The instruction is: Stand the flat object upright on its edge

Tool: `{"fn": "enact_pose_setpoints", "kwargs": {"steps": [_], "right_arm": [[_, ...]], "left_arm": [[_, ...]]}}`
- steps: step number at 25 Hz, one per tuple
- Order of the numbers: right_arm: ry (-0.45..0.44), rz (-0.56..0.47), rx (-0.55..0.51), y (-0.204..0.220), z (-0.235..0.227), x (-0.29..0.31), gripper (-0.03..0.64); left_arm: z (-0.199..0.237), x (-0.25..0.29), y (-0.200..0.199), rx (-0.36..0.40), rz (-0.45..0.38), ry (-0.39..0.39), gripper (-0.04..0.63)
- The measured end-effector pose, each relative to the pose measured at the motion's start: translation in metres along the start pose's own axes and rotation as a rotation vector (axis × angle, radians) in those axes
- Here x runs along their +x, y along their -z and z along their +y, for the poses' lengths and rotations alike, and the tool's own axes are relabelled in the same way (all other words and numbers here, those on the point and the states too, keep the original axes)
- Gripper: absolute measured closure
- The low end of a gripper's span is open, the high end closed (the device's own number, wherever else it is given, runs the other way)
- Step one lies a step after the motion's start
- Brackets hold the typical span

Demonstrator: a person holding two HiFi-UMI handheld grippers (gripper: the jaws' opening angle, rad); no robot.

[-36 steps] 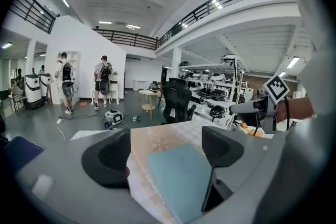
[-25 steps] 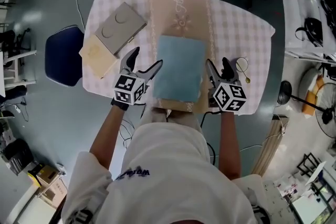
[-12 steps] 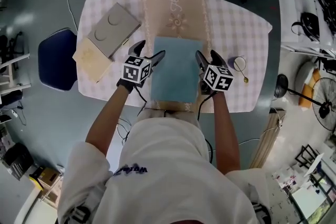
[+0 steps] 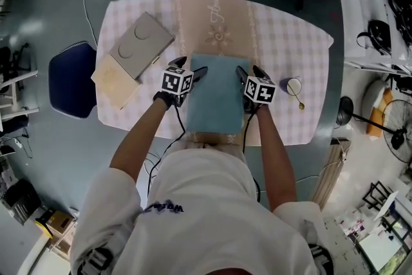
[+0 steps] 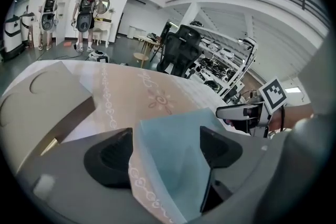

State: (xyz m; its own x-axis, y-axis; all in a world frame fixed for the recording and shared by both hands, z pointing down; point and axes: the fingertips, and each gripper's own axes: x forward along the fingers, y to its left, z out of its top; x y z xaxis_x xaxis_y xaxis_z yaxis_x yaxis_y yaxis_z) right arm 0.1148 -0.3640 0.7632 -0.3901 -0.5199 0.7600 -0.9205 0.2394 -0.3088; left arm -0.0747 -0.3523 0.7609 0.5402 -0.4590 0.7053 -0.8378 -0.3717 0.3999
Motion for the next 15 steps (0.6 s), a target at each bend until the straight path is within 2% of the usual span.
{"fn": "enact_pose_setpoints", "kwargs": {"steps": [9,10,11,15], "right_arm": [[-0.009,0.035,0.003,0.003,-0.004,0.02,0.345],[-0.014,0.035,0.012,0.004,-0.003,0.02,0.357],[-0.019,0.031,0.024,0.004,-0.001,0.021,0.371],[-0.019,0.027,0.033,0.004,-0.001,0.021,0.377]], "left_arm": [[0.009,0.025,0.009,-0.048,0.042,-0.015,0.202],[0.01,0.025,0.009,-0.054,0.042,-0.016,0.221],[0.011,0.025,0.009,-0.061,0.041,-0.019,0.274],[0.012,0.025,0.009,-0.067,0.041,-0.03,0.287]]}}
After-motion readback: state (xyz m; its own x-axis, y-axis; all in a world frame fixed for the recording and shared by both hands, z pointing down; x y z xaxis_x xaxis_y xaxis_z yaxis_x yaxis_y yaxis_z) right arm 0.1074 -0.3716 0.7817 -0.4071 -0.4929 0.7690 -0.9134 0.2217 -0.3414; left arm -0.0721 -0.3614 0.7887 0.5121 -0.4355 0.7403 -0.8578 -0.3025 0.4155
